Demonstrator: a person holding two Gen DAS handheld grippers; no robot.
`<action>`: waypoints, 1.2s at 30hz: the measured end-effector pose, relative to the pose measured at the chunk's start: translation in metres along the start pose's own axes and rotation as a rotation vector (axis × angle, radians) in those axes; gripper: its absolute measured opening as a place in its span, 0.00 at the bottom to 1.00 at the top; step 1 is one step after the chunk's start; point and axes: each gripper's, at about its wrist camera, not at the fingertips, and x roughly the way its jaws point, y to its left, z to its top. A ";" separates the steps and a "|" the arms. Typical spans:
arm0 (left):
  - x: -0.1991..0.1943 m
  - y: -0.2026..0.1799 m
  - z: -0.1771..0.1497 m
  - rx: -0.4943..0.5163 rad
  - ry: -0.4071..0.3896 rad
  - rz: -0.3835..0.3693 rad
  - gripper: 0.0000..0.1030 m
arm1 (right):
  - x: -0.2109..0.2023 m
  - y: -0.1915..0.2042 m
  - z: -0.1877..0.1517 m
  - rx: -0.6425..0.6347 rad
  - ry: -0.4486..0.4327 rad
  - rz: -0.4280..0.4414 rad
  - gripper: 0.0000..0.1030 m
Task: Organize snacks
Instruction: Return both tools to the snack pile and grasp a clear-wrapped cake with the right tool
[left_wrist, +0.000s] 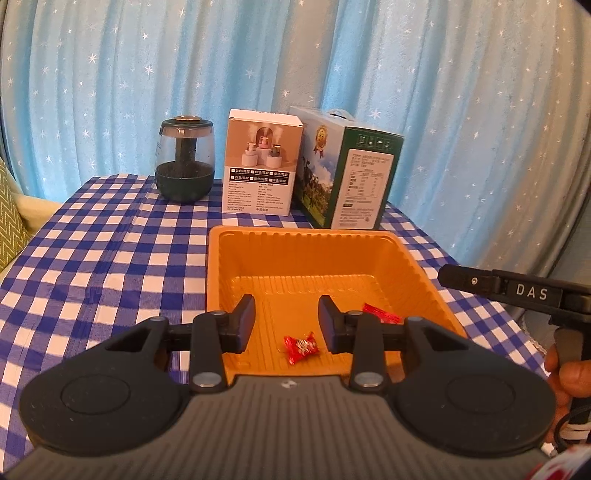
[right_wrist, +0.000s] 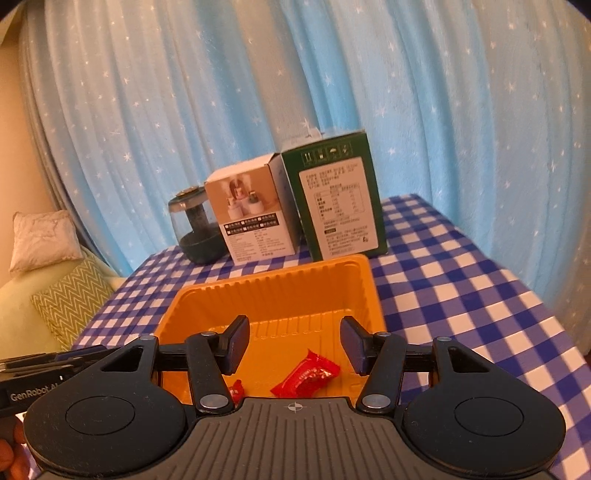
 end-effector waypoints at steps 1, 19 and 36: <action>-0.005 -0.001 -0.001 0.004 -0.003 0.000 0.32 | -0.005 0.000 -0.002 -0.004 -0.003 -0.002 0.53; -0.100 -0.015 -0.065 -0.002 -0.018 0.015 0.40 | -0.111 0.005 -0.079 -0.042 0.031 -0.045 0.54; -0.117 -0.005 -0.157 -0.041 0.141 0.098 0.53 | -0.125 0.026 -0.164 -0.090 0.210 -0.044 0.54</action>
